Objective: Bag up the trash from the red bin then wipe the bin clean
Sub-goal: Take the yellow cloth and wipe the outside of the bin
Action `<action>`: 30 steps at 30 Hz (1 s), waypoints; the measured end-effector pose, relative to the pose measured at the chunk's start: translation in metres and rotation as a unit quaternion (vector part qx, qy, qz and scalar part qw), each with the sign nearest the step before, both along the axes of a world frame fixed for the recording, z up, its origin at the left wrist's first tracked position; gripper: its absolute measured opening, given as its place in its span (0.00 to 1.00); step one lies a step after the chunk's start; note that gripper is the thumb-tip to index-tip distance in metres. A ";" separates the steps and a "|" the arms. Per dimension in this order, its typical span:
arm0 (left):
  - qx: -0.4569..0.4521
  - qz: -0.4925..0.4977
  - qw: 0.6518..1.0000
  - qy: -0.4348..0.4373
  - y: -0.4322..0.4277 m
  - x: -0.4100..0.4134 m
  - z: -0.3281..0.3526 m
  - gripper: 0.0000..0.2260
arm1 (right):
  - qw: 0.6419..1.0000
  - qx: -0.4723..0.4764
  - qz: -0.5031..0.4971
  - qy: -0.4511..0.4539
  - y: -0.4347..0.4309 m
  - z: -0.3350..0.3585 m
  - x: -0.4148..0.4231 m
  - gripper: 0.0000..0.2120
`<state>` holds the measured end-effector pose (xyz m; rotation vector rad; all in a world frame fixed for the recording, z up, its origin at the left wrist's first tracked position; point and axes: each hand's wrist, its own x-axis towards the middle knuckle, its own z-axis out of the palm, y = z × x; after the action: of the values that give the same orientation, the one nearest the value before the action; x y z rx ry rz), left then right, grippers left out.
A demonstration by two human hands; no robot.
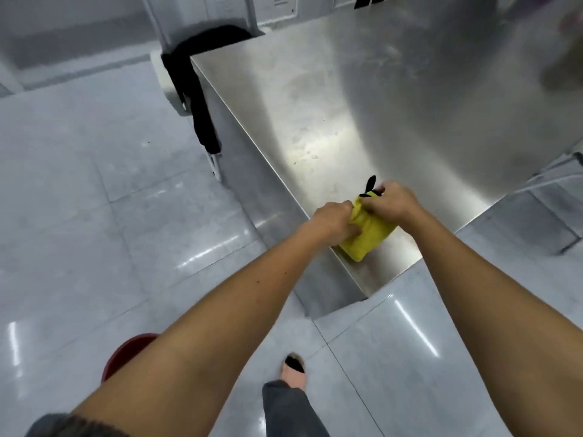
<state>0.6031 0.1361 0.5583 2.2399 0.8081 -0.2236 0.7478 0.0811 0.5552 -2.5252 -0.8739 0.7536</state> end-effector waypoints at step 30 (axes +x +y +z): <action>-0.022 0.675 0.710 -0.199 -0.088 -0.550 -0.368 0.15 | 0.768 -0.211 0.342 0.499 0.051 -0.384 -0.526 0.11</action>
<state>0.0530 0.0482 0.1904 1.0529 1.8628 0.8904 0.2222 0.1323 0.1709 -1.5135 -1.2355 2.4241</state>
